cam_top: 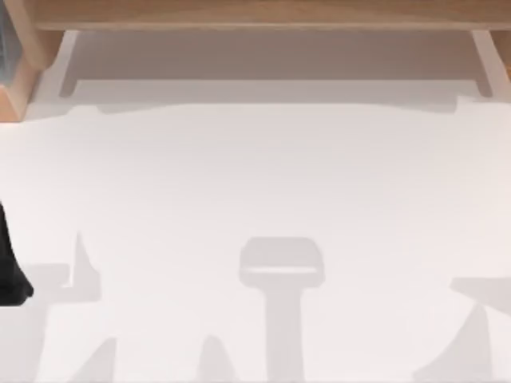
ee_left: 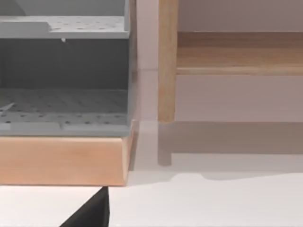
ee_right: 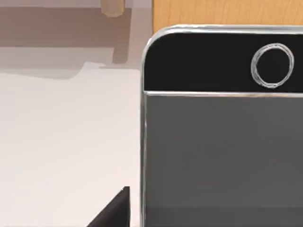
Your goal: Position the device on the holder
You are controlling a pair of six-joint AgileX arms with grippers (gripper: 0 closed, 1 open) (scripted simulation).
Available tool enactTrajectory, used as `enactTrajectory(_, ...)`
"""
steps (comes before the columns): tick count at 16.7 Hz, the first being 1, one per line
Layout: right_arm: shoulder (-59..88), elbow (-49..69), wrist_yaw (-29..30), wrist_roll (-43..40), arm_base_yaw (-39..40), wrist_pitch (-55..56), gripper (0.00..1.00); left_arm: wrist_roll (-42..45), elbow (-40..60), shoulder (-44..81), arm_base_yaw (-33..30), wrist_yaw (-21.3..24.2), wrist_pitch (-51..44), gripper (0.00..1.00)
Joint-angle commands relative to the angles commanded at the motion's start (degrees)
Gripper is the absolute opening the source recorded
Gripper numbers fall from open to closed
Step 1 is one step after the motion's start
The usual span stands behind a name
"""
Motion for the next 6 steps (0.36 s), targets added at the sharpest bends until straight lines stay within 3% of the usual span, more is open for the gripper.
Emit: enactTrajectory(6, 0.00, 0.00, 0.00, 0.00, 0.00, 0.00, 1.00, 0.00, 0.00, 0.00, 0.00, 0.00, 0.00, 1.00)
